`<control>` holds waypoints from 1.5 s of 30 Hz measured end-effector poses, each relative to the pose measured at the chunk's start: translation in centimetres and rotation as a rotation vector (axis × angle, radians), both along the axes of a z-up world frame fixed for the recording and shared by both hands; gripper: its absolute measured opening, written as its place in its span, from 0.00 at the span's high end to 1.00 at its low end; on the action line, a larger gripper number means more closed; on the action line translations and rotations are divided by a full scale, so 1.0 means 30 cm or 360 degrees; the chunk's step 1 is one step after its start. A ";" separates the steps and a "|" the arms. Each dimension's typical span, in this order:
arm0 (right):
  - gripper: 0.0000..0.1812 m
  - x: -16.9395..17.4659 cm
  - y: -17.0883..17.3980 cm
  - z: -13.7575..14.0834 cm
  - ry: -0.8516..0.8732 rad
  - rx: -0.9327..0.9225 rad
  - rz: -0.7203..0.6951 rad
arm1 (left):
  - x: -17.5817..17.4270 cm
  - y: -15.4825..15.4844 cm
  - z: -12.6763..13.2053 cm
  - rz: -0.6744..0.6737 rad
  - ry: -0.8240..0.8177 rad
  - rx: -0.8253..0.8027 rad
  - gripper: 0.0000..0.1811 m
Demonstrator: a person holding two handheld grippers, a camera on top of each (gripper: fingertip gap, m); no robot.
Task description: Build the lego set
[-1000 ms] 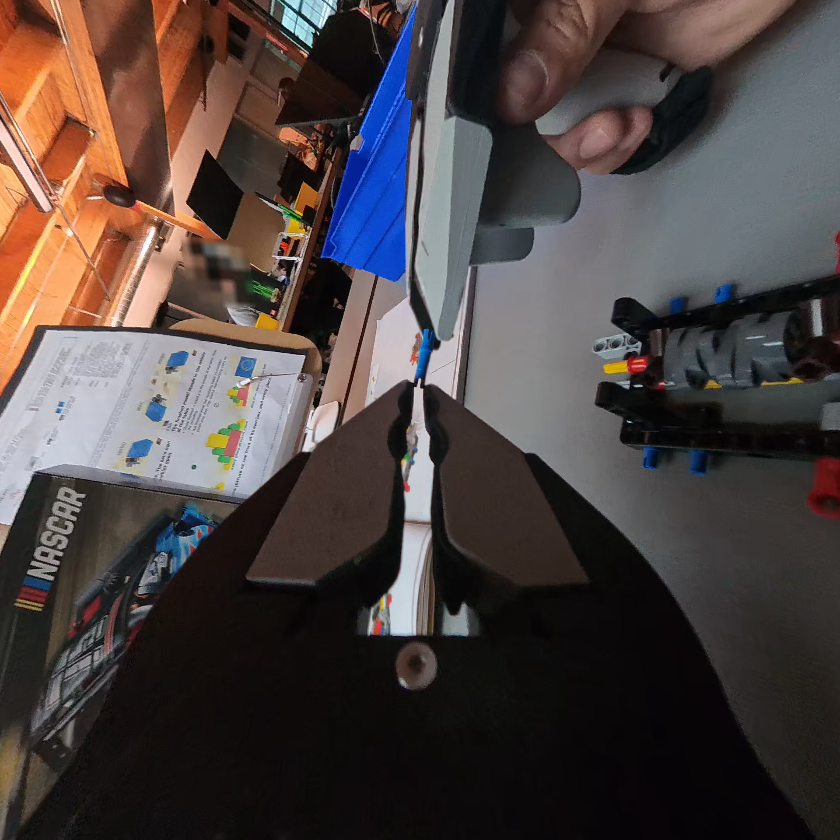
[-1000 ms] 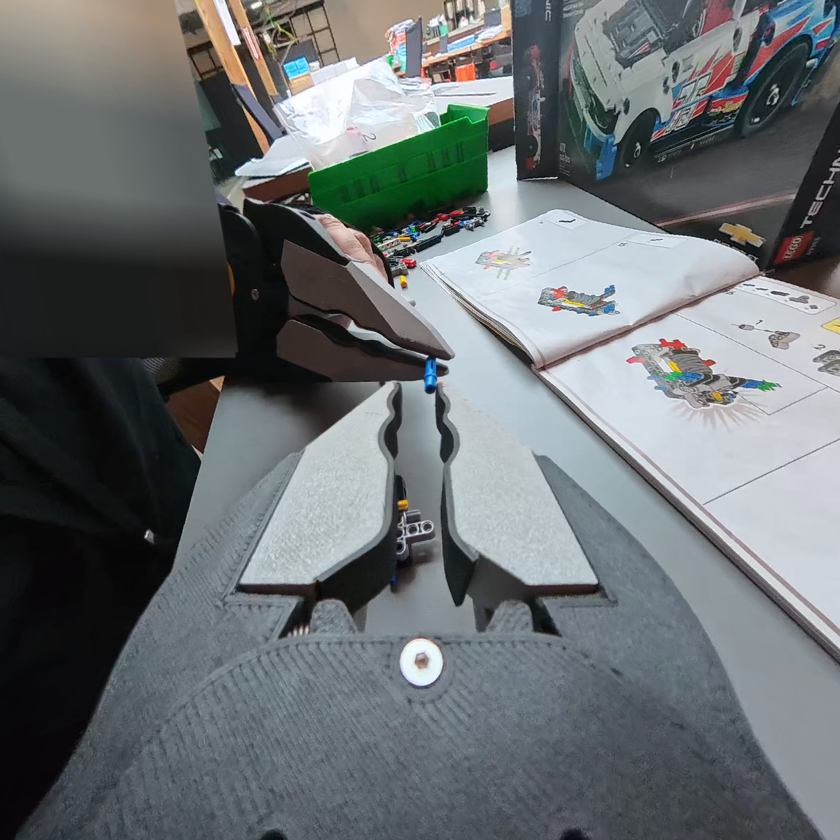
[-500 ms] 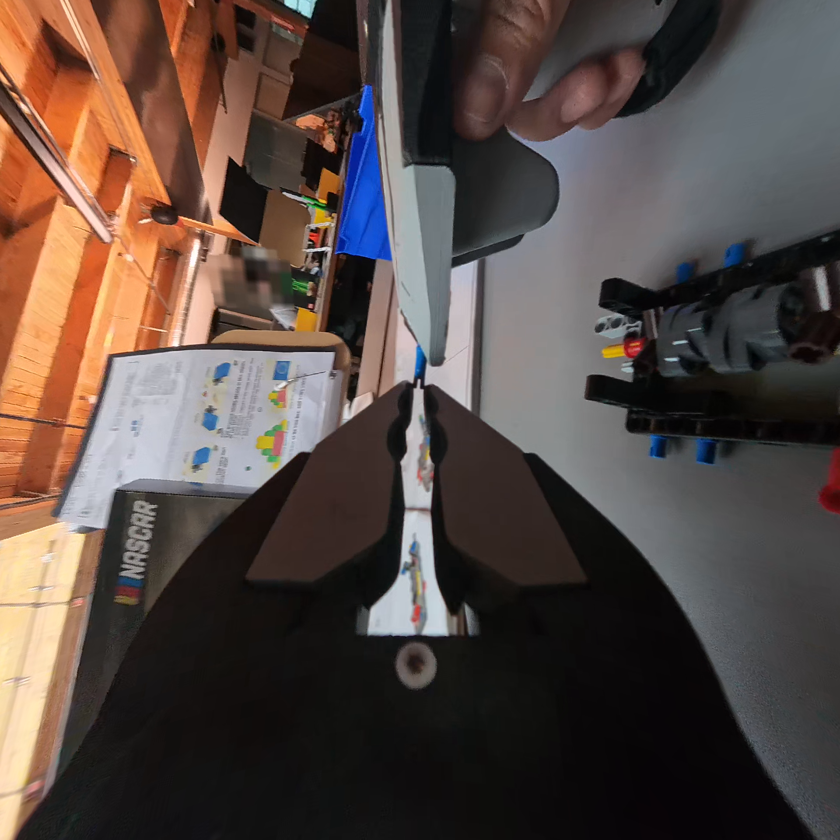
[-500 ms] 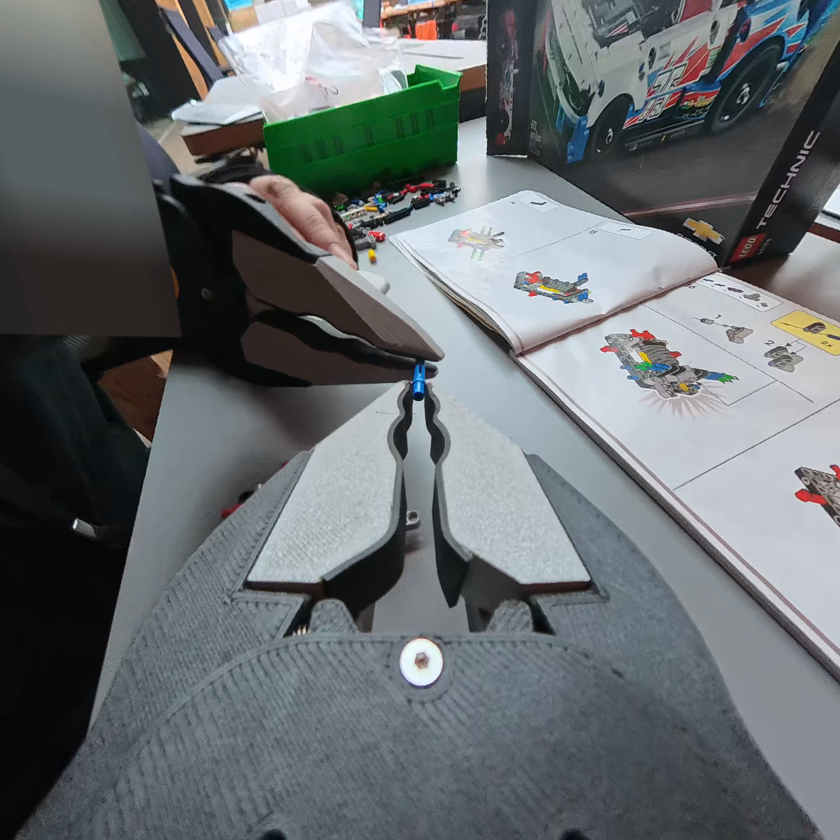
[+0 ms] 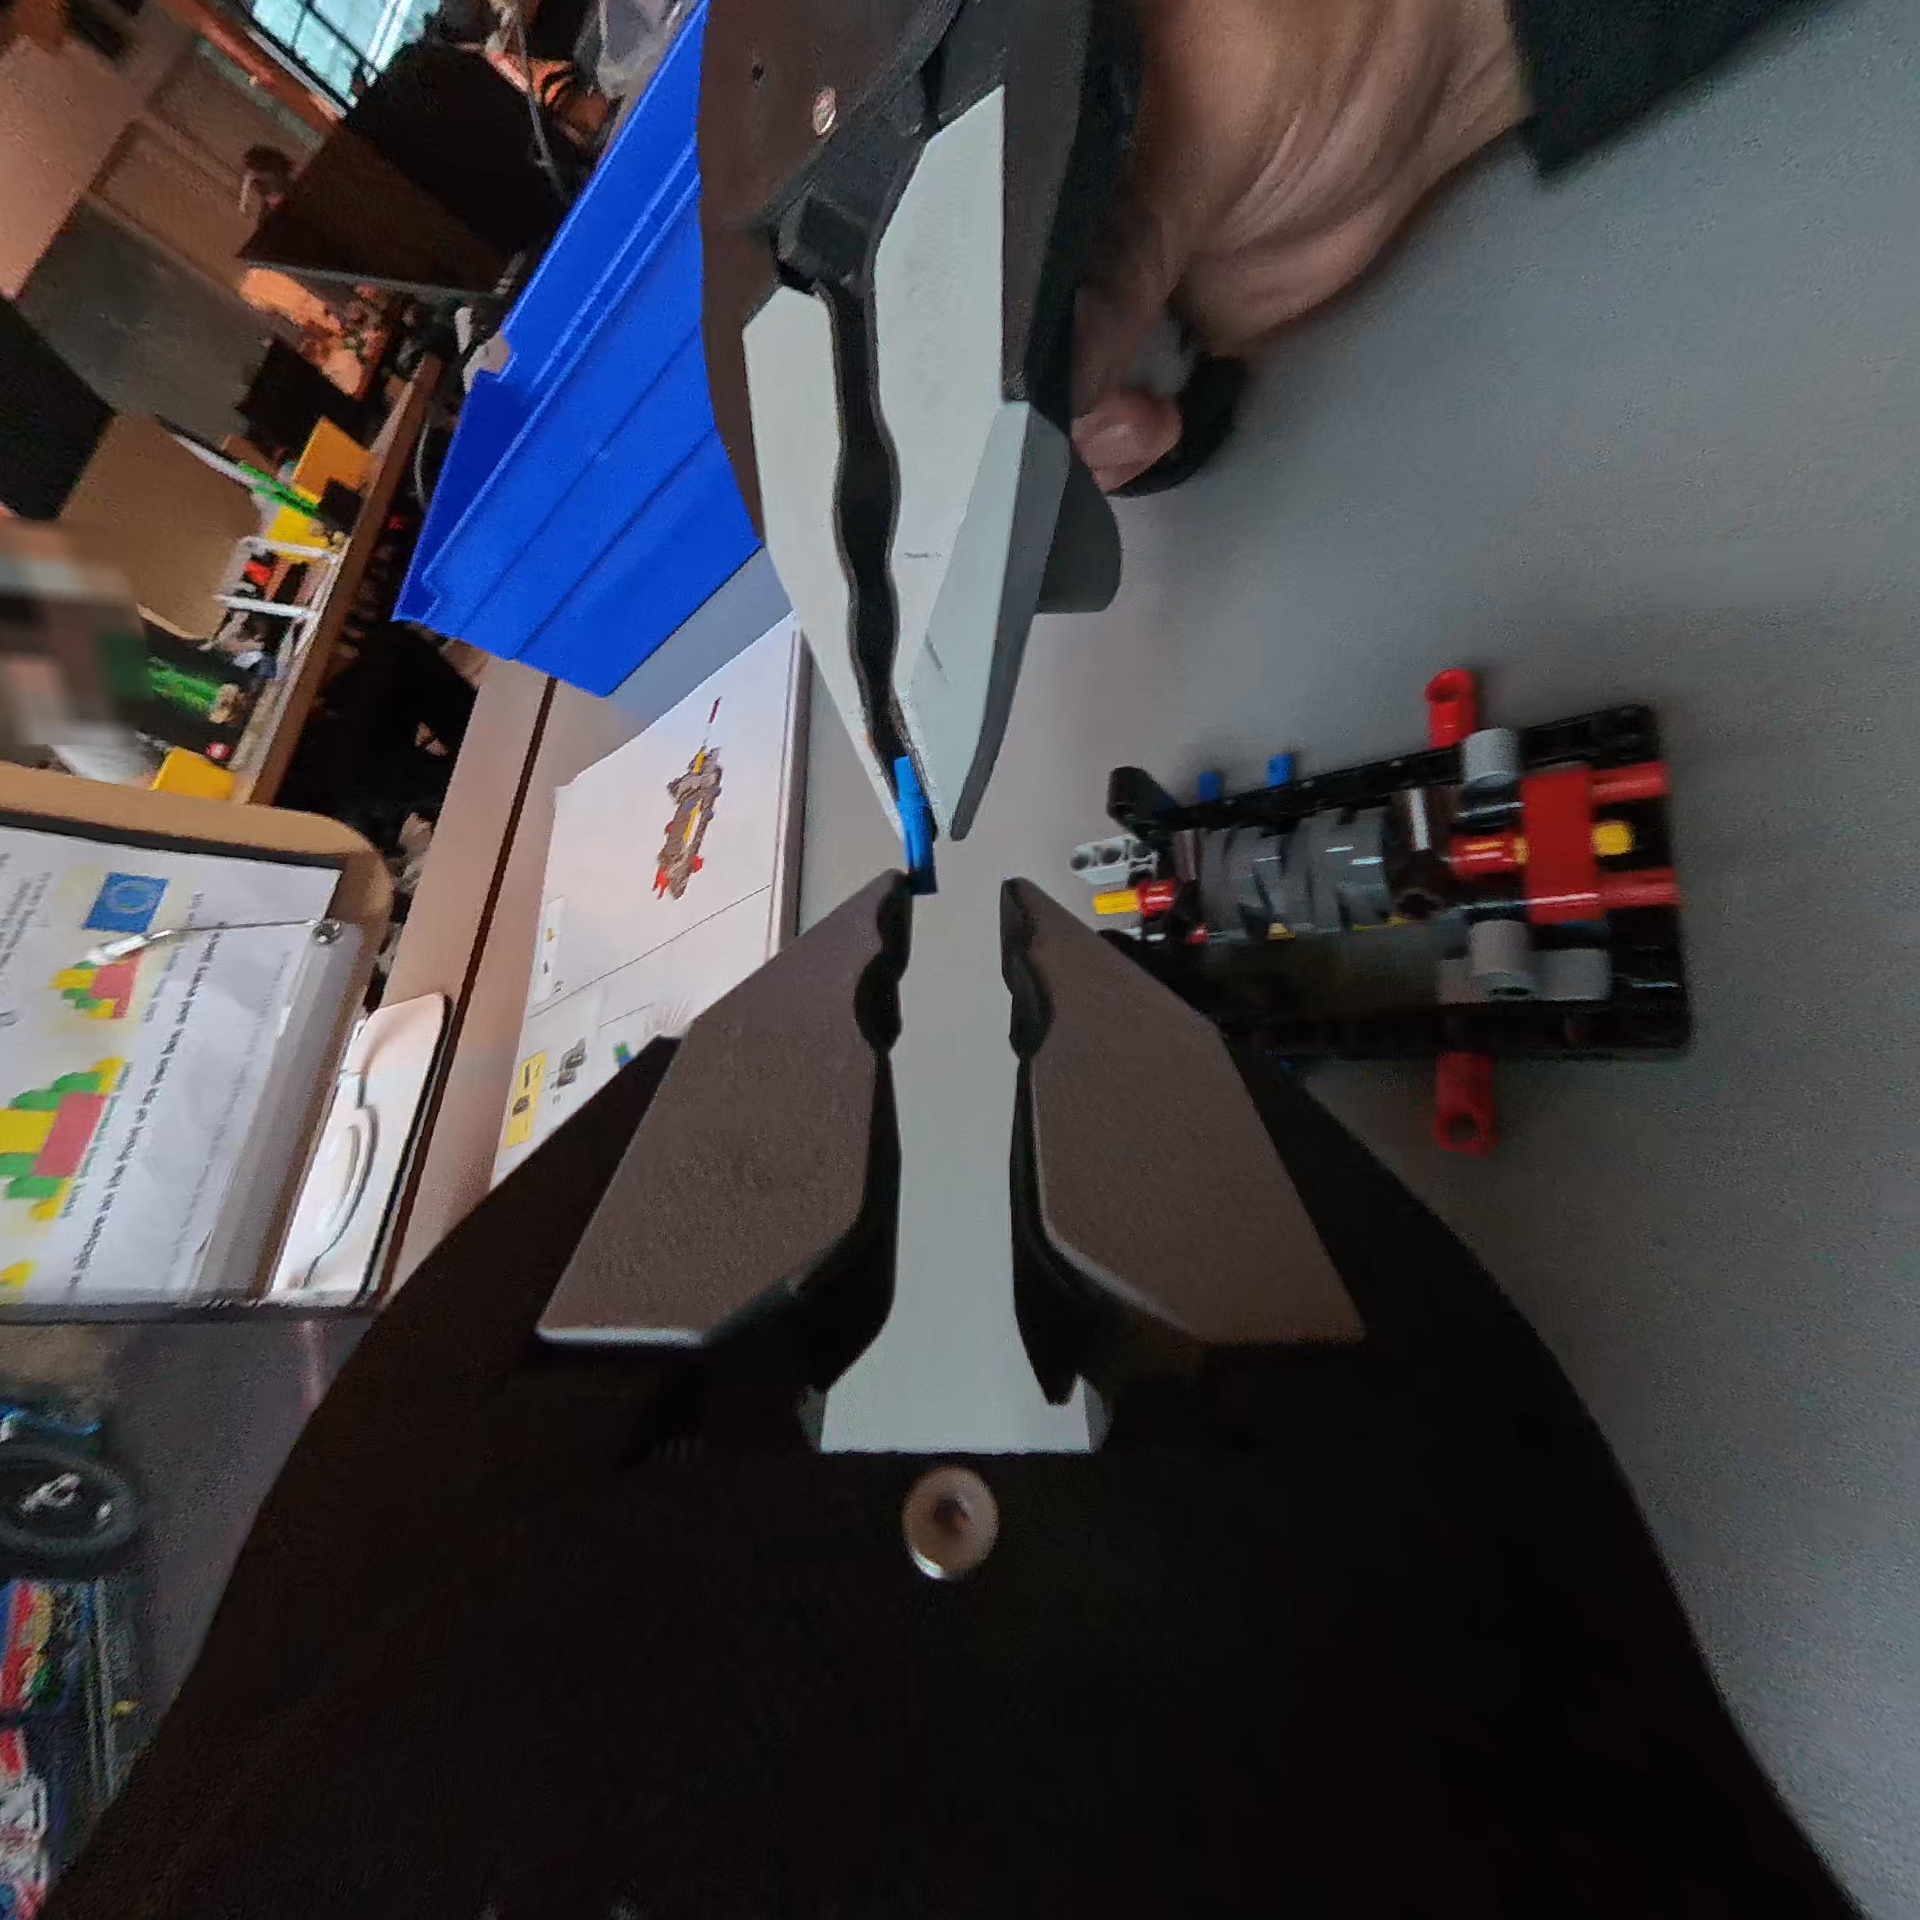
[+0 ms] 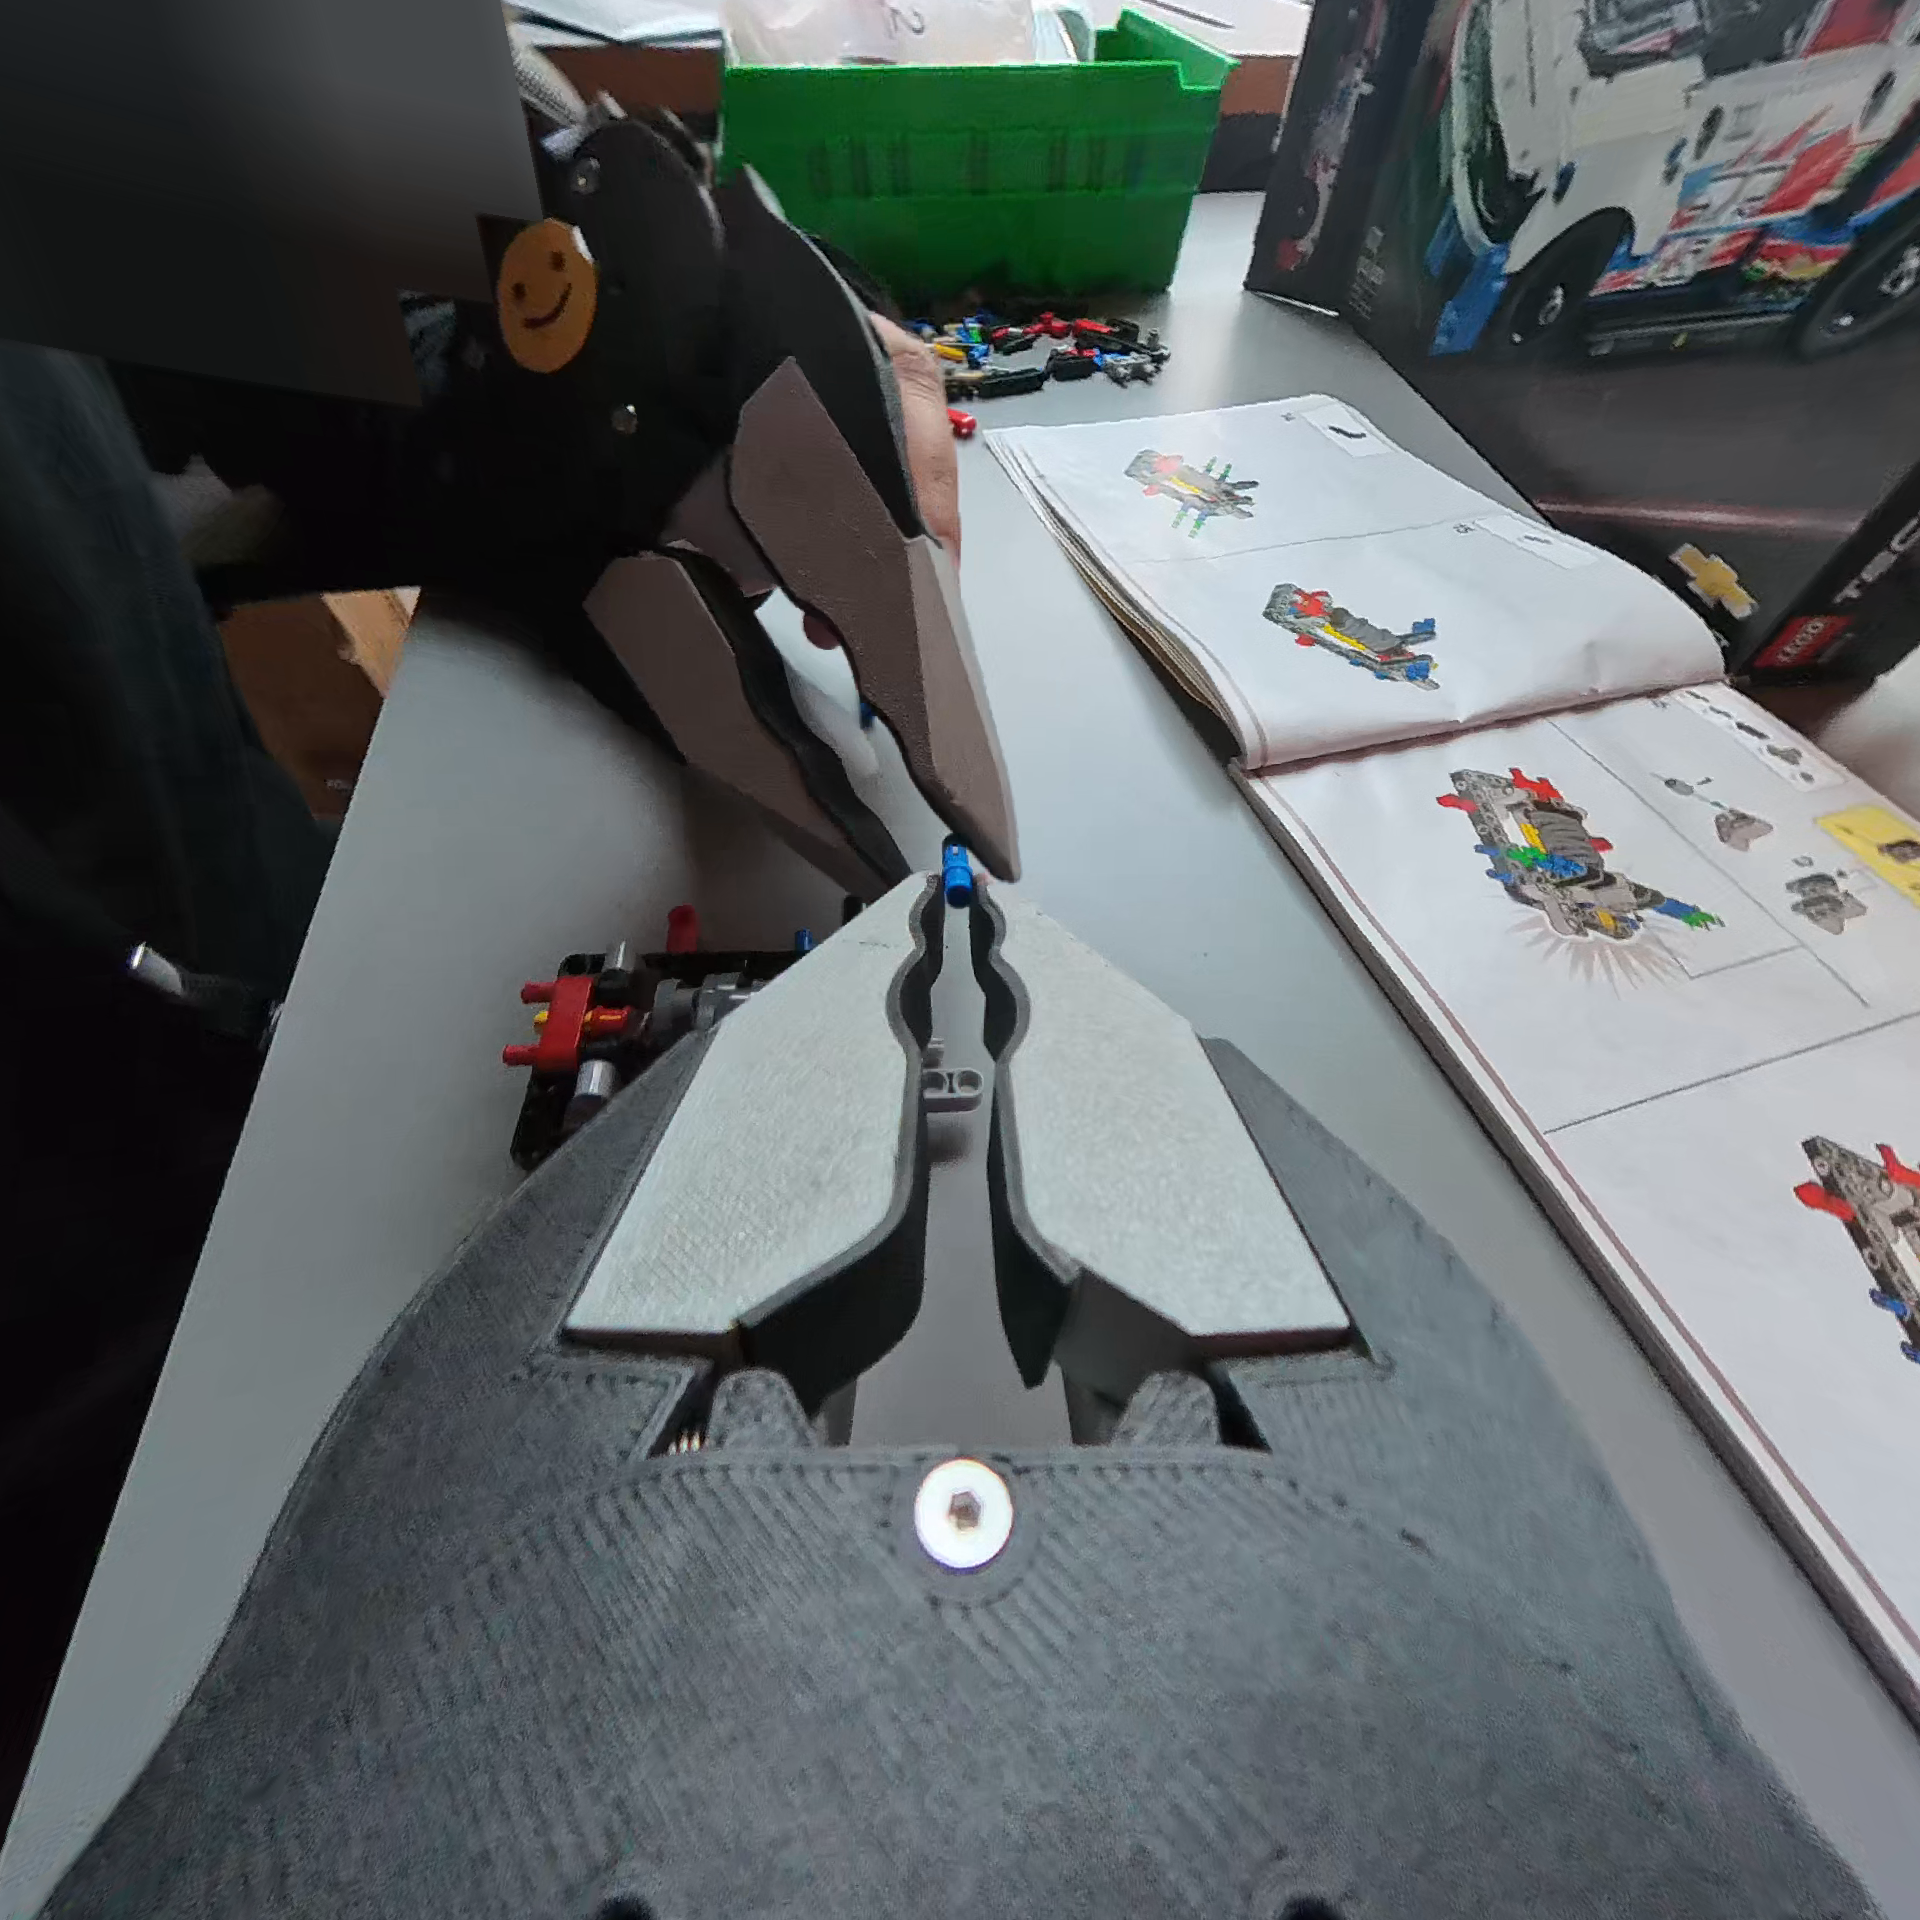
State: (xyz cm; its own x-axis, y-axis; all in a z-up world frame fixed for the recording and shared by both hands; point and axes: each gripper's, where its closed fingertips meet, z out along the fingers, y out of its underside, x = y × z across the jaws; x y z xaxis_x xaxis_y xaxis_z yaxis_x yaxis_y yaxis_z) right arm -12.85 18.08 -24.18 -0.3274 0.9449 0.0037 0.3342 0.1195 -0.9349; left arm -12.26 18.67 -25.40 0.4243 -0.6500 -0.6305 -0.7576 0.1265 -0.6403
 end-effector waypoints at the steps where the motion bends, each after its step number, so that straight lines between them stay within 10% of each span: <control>1: 1.00 0.005 -0.006 -0.002 0.0004 0.0037 0.0029 | 0.006 -0.008 -0.001 -0.0033 0.0001 -0.0001 0.92; 17: 1.00 0.031 -0.036 -0.009 0.0044 0.0154 0.0152 | 0.034 -0.043 0.022 -0.0161 -0.0321 -0.0250 0.96; 45: 0.99 0.022 -0.018 -0.028 0.0000 0.0261 0.0064 | 0.003 -0.022 -0.035 -0.0057 -0.0128 -0.0257 0.99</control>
